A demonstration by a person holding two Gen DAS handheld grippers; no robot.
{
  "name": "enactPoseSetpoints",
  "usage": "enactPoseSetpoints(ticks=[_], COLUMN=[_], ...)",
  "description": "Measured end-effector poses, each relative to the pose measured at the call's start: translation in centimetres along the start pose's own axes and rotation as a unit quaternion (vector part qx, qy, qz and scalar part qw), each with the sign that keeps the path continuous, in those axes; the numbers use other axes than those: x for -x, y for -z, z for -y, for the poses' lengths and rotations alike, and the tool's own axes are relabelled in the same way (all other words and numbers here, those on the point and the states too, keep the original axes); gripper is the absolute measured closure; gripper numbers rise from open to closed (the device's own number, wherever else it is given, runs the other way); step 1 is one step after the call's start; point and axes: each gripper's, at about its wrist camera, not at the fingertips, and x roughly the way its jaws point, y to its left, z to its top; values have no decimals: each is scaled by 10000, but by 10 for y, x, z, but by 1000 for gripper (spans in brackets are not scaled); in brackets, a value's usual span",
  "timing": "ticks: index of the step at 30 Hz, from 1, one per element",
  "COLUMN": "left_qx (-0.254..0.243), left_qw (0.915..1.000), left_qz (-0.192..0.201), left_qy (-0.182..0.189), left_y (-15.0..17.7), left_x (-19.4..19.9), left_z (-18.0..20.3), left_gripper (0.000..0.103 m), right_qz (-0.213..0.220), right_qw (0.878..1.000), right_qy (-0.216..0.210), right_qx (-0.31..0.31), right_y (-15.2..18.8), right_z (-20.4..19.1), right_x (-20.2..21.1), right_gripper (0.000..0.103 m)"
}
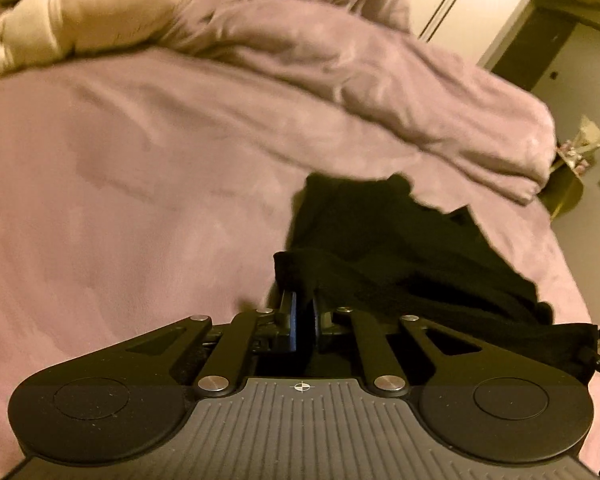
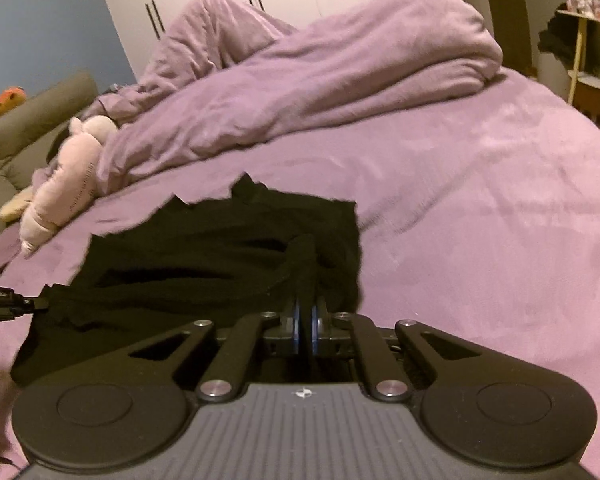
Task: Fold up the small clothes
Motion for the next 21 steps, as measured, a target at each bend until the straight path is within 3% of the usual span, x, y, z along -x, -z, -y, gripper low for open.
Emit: enactPoseSetpoints(ticks=[6, 11, 16, 21], left_qx=[-335, -531, -491, -581], left_qw=[9971, 9926, 9935, 9937], left_qz=[599, 1048, 1021, 693], left_qy=[319, 310, -132, -663], left_y=[-19, -54, -85, -90], left_x=[38, 46, 10, -47], left_z=[30, 54, 61, 67], left_gripper=[94, 94, 94, 94], right_qz=[347, 737, 917, 601], right_qw=[9988, 9967, 9955, 9961], right_qy=[-287, -185, 243, 637], right_qx=[200, 275, -43, -56], right_y=[-17, -44, -78, -88], right_z=[-16, -19, -3, 6], right_x=[24, 28, -4, -60], right_gripper=[99, 99, 99, 99])
